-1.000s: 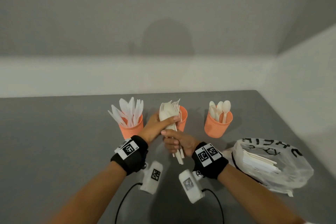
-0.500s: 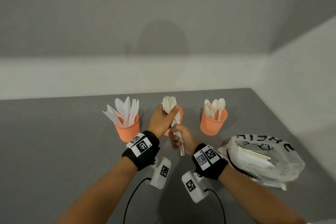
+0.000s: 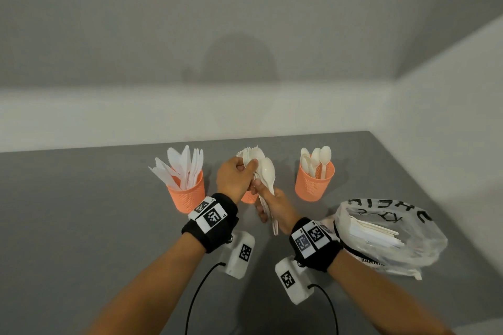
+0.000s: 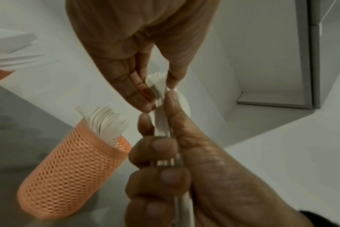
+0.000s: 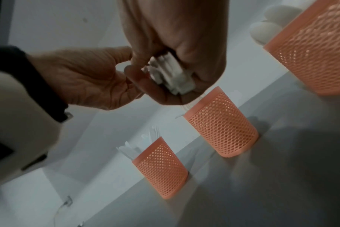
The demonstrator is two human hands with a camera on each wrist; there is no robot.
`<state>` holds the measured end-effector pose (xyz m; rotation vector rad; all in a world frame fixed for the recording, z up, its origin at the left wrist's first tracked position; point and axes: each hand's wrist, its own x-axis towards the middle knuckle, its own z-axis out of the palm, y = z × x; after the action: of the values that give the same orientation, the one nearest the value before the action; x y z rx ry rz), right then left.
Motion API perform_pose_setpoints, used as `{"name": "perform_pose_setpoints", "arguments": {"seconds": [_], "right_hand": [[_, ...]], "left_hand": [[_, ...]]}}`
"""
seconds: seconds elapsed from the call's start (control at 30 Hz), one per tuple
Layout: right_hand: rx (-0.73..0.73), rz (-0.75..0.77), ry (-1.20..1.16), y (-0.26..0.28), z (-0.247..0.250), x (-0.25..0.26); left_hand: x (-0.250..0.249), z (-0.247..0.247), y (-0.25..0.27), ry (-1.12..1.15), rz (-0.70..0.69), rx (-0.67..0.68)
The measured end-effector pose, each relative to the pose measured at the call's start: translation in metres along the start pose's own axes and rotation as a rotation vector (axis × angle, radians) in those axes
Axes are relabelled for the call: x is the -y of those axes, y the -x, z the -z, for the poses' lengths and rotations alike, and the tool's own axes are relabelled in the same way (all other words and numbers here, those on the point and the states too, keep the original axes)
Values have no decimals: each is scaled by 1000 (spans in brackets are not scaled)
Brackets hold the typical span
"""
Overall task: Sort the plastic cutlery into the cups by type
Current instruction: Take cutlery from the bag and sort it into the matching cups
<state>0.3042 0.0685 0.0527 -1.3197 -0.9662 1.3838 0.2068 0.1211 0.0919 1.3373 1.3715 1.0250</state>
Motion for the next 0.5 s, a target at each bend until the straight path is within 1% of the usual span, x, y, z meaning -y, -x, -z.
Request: {"name": "perform_pose_setpoints", "arguments": {"seconds": [0.1, 0.17, 0.23, 0.33, 0.4, 0.43, 0.5], "right_hand": [[16, -45, -106, -1, 3, 1], [31, -88, -163, -2, 6, 4], [41, -126, -204, -1, 8, 7], [62, -139, -231, 0, 10, 8], [63, -157, -241, -2, 12, 6], [73, -168, -254, -3, 13, 5], [116, -183, -271, -4, 13, 4]], "left_hand": [[-1, 2, 1, 33, -35, 17], [-2, 5, 1, 120, -25, 20], [-5, 9, 2, 222, -20, -25], [-8, 15, 1, 349, -47, -144], [-6, 17, -4, 333, -104, -210], [-6, 18, -5, 316, -129, -220], [-4, 19, -7, 290, -144, -174]]}}
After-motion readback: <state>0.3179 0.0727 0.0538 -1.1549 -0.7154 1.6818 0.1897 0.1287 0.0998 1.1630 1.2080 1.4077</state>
